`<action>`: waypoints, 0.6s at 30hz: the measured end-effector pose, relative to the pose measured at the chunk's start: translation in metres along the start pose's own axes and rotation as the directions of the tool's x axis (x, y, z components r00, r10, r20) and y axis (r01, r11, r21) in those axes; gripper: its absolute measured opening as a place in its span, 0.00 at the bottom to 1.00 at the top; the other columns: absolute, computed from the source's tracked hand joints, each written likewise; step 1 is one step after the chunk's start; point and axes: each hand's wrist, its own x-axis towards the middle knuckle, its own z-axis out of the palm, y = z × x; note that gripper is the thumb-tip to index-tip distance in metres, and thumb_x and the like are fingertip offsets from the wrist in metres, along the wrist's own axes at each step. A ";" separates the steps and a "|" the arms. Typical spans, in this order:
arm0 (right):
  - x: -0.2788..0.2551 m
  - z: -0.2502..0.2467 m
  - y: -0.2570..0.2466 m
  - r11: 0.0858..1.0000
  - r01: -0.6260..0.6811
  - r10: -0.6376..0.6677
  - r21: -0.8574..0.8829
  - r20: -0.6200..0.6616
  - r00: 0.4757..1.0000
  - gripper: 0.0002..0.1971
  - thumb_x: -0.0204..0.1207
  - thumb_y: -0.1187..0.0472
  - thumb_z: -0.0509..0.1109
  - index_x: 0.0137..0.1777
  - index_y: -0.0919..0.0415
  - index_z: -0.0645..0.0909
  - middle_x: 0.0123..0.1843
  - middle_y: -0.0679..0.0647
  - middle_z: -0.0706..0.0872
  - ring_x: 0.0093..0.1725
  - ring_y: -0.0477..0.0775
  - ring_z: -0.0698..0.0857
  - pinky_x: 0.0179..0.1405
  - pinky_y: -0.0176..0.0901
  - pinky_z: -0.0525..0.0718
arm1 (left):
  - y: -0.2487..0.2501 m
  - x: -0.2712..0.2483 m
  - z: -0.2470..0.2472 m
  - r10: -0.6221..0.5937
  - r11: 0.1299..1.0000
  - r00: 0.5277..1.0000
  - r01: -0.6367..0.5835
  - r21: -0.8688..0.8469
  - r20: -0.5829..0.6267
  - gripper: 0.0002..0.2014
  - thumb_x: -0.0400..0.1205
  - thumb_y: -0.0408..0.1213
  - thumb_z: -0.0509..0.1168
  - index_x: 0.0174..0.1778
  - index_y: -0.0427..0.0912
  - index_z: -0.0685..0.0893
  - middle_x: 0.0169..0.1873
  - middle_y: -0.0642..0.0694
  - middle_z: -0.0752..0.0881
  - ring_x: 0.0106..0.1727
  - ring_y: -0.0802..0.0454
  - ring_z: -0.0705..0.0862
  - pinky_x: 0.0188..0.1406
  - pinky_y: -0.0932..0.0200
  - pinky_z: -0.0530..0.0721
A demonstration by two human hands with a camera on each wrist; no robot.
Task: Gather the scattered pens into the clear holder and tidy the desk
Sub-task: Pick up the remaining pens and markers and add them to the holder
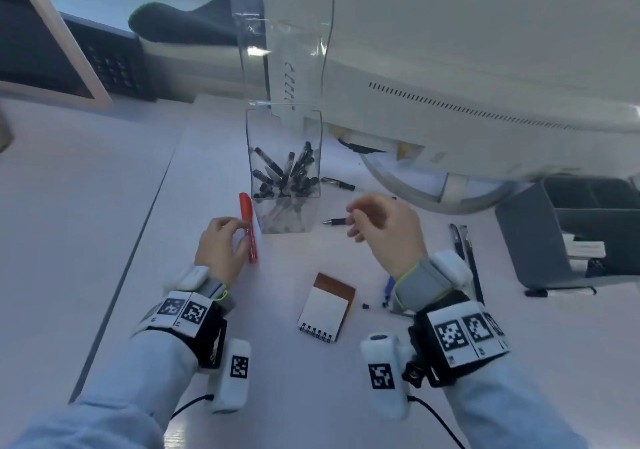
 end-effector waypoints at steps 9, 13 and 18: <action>-0.017 -0.004 0.088 0.865 -0.066 0.151 -0.498 0.133 0.980 0.05 0.74 0.68 0.67 0.46 0.67 0.84 0.48 0.64 0.87 0.45 0.62 0.85 0.48 0.51 0.83 | -0.024 -0.013 -0.005 -0.151 0.983 0.980 0.163 0.083 -0.131 0.05 0.71 0.28 0.66 0.41 0.36 0.79 0.43 0.37 0.74 0.36 0.40 0.78 0.32 0.57 0.66; -0.019 0.019 0.094 0.799 0.140 -0.054 -0.585 0.162 0.985 0.07 0.70 0.65 0.68 0.44 0.66 0.85 0.43 0.60 0.83 0.44 0.62 0.84 0.38 0.39 0.78 | -0.032 -0.041 -0.015 -0.311 0.950 0.943 0.309 -0.036 -0.119 0.13 0.70 0.36 0.67 0.41 0.41 0.68 0.35 0.41 0.75 0.32 0.42 0.75 0.29 0.56 0.68; -0.021 0.059 0.085 0.651 0.410 -0.147 -0.639 0.424 0.894 0.17 0.47 0.67 0.84 0.35 0.60 0.84 0.32 0.57 0.83 0.29 0.55 0.83 0.19 0.30 0.68 | -0.022 -0.064 -0.024 -0.286 0.938 0.958 0.274 -0.210 -0.029 0.17 0.71 0.33 0.67 0.47 0.44 0.65 0.29 0.48 0.79 0.24 0.40 0.81 0.28 0.50 0.79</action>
